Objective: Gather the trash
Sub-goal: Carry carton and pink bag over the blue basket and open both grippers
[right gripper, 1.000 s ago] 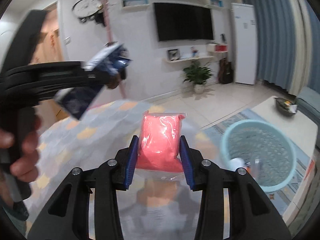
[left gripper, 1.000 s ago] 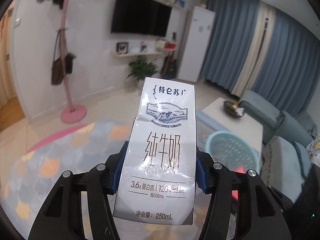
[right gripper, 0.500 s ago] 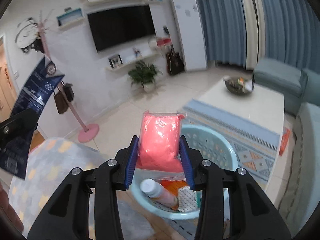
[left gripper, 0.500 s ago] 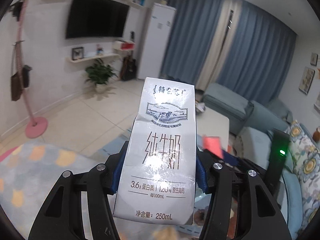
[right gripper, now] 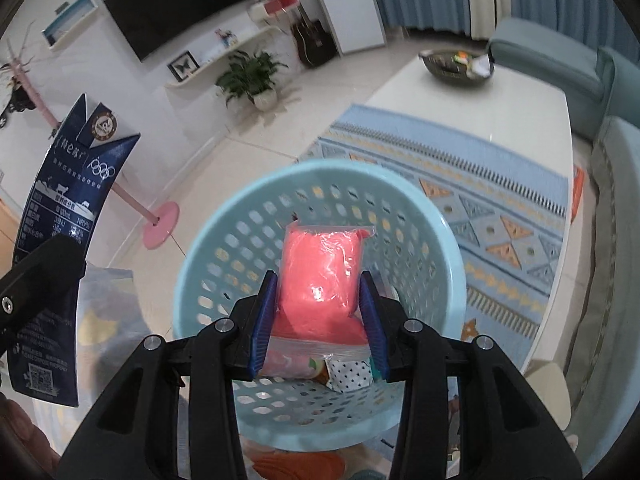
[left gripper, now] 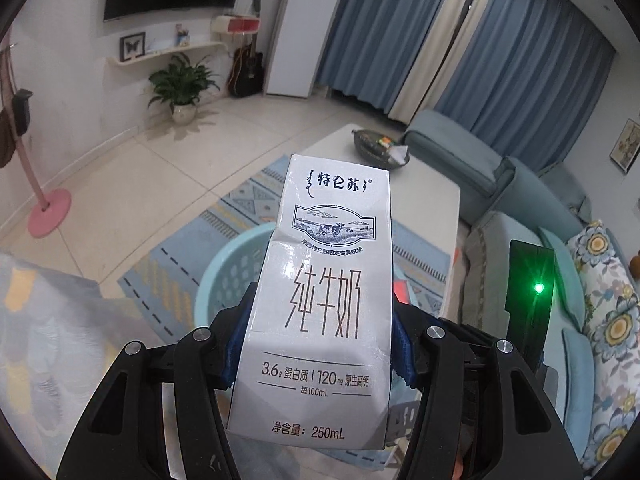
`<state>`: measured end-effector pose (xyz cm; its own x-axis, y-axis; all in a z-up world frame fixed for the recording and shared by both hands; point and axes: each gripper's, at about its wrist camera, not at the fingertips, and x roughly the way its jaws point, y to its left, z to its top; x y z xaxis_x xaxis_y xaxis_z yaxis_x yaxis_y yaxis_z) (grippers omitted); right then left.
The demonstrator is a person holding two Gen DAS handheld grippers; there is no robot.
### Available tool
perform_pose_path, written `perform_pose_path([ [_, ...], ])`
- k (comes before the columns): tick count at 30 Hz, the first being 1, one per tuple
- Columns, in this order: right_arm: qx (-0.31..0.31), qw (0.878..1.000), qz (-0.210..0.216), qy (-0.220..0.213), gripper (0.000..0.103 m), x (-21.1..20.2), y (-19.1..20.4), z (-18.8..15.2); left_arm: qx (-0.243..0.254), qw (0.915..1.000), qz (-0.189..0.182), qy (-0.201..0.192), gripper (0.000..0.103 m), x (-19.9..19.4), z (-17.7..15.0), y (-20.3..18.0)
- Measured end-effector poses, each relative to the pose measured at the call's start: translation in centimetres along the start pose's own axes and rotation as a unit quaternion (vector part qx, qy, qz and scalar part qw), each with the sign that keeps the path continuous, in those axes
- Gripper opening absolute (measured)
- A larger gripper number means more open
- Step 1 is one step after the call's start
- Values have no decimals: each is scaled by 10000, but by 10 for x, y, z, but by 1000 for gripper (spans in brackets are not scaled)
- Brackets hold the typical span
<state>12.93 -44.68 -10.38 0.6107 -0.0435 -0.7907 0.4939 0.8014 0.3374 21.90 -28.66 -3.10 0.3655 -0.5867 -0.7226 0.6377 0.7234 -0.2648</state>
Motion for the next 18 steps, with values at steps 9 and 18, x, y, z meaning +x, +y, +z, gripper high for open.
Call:
perform_pose_path([
  [9, 233, 9995, 0, 194, 63, 6, -26, -6, -169, 9997, 42, 170, 74, 15, -4, 3],
  [18, 28, 9994, 270, 205, 63, -28, -14, -17, -131, 9998, 108, -46, 78, -32, -27, 7],
])
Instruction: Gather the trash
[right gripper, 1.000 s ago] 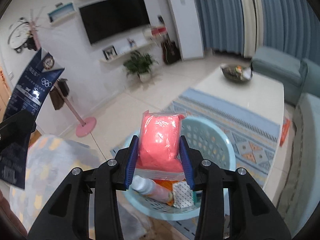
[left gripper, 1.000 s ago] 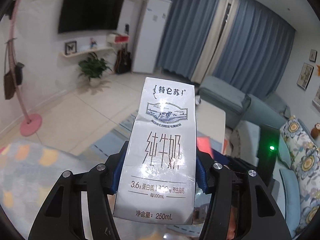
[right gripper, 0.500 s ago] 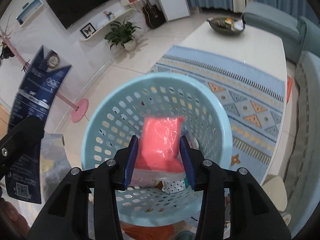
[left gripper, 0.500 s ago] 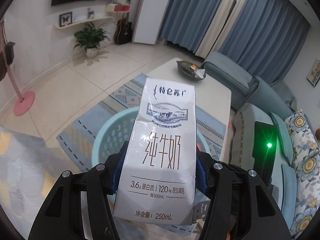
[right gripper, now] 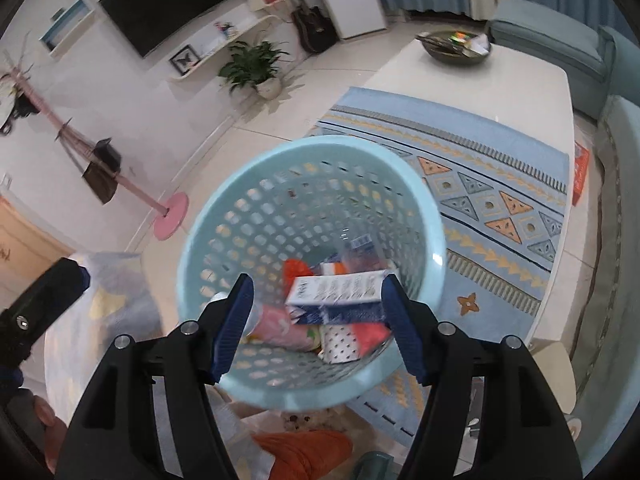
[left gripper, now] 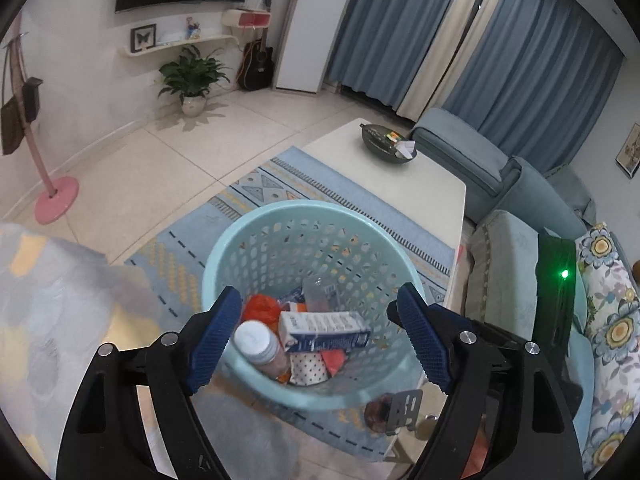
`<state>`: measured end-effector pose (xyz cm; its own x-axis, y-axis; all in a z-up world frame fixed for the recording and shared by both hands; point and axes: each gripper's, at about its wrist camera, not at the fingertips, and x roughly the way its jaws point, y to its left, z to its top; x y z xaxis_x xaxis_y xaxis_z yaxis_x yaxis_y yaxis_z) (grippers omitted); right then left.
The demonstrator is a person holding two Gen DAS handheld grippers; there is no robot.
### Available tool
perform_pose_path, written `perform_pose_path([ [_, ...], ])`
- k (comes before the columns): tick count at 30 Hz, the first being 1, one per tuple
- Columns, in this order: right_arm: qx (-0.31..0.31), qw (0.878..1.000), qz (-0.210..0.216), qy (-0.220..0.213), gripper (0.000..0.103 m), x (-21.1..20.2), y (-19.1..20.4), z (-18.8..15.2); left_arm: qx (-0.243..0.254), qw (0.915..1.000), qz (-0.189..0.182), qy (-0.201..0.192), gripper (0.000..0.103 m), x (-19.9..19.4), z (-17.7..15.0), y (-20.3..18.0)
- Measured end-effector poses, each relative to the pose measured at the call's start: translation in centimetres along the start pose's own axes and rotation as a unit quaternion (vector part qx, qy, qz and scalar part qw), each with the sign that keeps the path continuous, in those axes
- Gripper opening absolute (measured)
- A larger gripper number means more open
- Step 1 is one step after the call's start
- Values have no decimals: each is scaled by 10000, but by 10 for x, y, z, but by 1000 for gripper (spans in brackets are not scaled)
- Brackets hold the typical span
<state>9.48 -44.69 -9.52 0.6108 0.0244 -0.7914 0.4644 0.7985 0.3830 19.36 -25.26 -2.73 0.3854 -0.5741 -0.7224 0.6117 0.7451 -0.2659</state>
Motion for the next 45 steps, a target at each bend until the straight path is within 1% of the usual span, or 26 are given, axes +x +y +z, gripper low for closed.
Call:
perform_pose_path([
  [2, -171, 9998, 63, -73, 64, -13, 14, -6, 0, 10000, 33, -78, 78, -13, -4, 3],
  [4, -336, 9992, 107, -166, 66, -27, 27, -11, -12, 9996, 137, -228, 79, -33, -14, 6],
  [8, -719, 9962, 218, -442, 67, -58, 59, -28, -57, 9974, 400, -604, 81, -73, -34, 15],
  [11, -989, 9922, 284, -708, 68, -82, 82, -43, -25, 9930, 698, -956, 85, -106, -51, 19],
  [13, -1148, 9887, 253, -929, 70, -97, 96, -54, -51, 9886, 903, -1203, 86, -128, -66, 22],
  [17, -1328, 9810, 114, -1410, 71, -122, 113, -76, -166, 9758, 1410, -1663, 89, -159, -95, 28],
  [19, -1405, 9765, 30, -1633, 71, -131, 118, -86, -166, 9674, 1681, -1889, 90, -171, -108, 33],
  [20, -1426, 9737, -22, -1775, 71, -136, 120, -92, -136, 9610, 1870, -2031, 90, -175, -115, 34],
  [23, -1434, 9680, -82, -2060, 71, -146, 121, -105, -81, 9485, 2203, -2275, 92, -182, -126, 37],
  [24, -1432, 9667, -103, -2120, 71, -148, 121, -108, -122, 9450, 2264, -2358, 93, -184, -129, 38],
  [28, -1451, 9608, -183, -2356, 71, -155, 120, -119, -229, 9378, 2240, -2641, 94, -190, -141, 42],
  [31, -1535, 9533, -348, -2576, 71, -159, 124, -127, -211, 9417, 2160, -2572, 94, -190, -142, 45],
  [37, -1678, 9419, -578, -2852, 71, -164, 136, -135, -254, 9406, 2184, -2588, 94, -190, -144, 47],
  [39, -1709, 9408, -583, -2869, 71, -164, 136, -135, -291, 9416, 2155, -2571, 94, -189, -146, 49],
  [45, -1672, 9441, -560, -2786, 71, -160, 135, -134, -473, 9434, 2079, -2539, 94, -190, -148, 55],
])
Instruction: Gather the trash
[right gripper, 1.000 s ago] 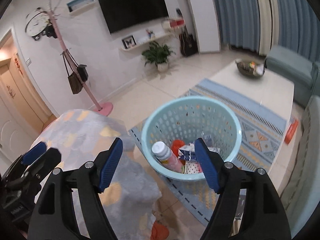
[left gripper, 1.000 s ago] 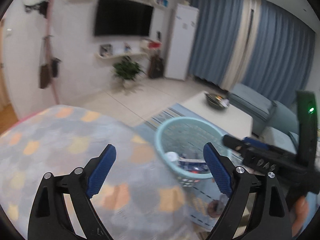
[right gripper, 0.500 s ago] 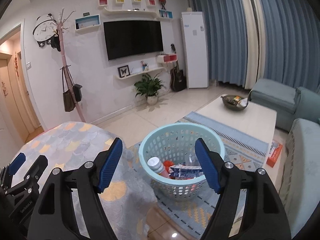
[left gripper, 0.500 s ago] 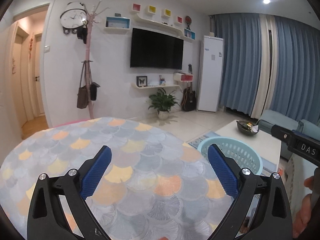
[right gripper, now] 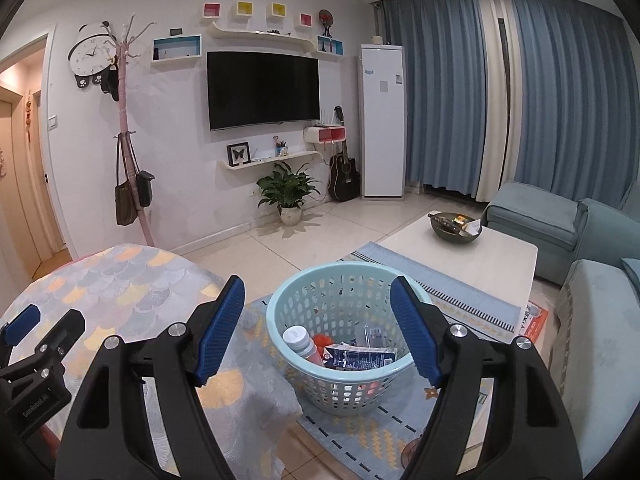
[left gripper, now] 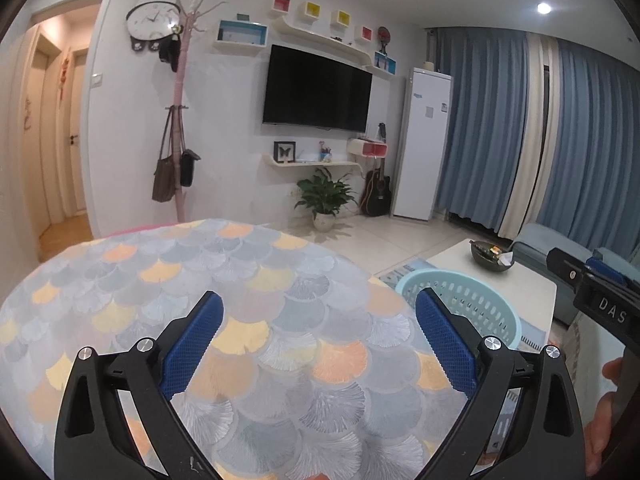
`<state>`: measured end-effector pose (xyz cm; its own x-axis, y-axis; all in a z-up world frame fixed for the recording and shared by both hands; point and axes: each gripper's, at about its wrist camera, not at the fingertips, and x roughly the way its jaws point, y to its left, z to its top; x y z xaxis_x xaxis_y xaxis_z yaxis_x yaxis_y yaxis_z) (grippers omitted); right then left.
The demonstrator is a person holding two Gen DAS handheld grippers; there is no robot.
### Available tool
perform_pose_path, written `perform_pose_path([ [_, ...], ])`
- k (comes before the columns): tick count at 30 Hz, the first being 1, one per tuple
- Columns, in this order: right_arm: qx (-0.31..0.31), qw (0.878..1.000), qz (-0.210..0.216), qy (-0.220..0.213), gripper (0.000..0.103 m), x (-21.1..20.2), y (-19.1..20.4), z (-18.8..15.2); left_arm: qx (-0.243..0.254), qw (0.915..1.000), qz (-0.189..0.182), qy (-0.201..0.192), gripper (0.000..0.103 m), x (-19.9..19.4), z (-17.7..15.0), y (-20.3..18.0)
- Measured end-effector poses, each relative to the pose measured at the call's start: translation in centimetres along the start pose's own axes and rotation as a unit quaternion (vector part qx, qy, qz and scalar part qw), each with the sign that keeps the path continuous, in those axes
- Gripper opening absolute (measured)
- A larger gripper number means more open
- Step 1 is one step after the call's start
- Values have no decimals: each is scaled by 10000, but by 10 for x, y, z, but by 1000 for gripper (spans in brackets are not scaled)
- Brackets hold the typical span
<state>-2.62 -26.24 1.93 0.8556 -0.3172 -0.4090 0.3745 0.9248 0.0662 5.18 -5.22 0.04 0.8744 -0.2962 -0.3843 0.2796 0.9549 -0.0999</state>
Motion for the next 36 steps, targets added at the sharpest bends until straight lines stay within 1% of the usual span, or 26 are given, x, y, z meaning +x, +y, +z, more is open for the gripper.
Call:
perform_pose_path([
  [9, -17, 10000, -8, -48, 73, 2, -2, -1, 15, 10000, 33, -14, 94, -2, -2, -1],
  [19, -82, 10000, 24, 38, 74, 7, 2, -6, -32, 10000, 7, 8, 94, -2, -2, 0],
  [36, -55, 9998, 82, 156, 75, 10, -3, -7, -27, 10000, -17, 30, 94, 0, -2, 3],
])
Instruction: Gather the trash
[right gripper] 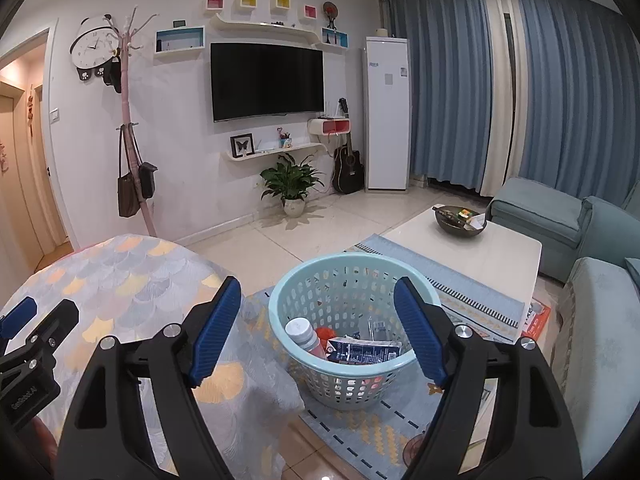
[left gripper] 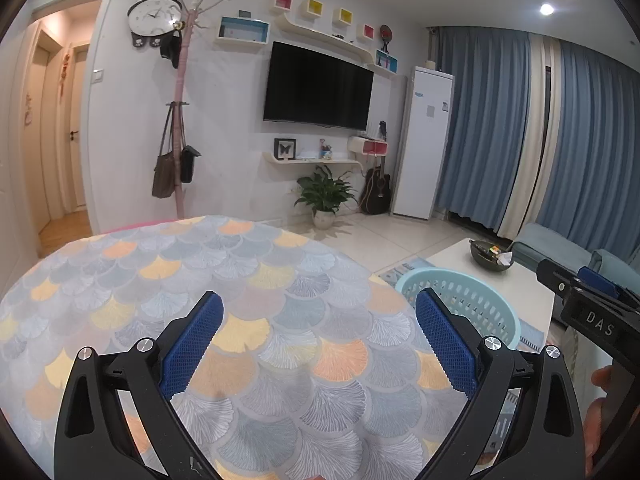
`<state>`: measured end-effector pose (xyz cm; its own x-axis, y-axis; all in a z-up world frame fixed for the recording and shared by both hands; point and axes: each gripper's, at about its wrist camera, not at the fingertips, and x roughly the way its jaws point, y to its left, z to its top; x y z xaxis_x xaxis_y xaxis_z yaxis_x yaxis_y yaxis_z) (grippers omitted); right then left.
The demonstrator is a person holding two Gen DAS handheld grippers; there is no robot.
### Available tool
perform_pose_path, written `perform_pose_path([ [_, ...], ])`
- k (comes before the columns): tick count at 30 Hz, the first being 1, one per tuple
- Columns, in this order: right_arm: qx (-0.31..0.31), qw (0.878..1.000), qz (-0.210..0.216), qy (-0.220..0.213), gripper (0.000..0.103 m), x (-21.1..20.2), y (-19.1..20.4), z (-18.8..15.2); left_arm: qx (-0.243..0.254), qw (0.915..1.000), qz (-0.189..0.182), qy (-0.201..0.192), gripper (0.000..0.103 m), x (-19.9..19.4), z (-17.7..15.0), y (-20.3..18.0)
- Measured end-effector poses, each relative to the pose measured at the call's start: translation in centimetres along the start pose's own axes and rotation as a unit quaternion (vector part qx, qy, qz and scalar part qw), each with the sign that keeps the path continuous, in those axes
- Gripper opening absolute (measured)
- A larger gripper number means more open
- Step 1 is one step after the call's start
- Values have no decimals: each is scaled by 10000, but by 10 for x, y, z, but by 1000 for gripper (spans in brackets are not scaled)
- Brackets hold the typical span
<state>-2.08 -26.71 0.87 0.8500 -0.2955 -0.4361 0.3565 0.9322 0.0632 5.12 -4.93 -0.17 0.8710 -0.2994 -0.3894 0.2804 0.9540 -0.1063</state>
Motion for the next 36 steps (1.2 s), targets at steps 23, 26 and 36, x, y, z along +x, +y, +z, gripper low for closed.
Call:
perform_pose_path([
  [23, -5, 10000, 28, 41, 75, 1, 1, -5, -11, 10000, -45, 70, 94, 3, -3, 4],
  [26, -7, 10000, 27, 39, 75, 1, 1, -4, -10, 10000, -47, 68, 94, 3, -3, 5],
  [36, -6, 10000, 24, 44, 75, 1, 1, -4, 38, 10000, -38, 60, 94, 2, -3, 2],
])
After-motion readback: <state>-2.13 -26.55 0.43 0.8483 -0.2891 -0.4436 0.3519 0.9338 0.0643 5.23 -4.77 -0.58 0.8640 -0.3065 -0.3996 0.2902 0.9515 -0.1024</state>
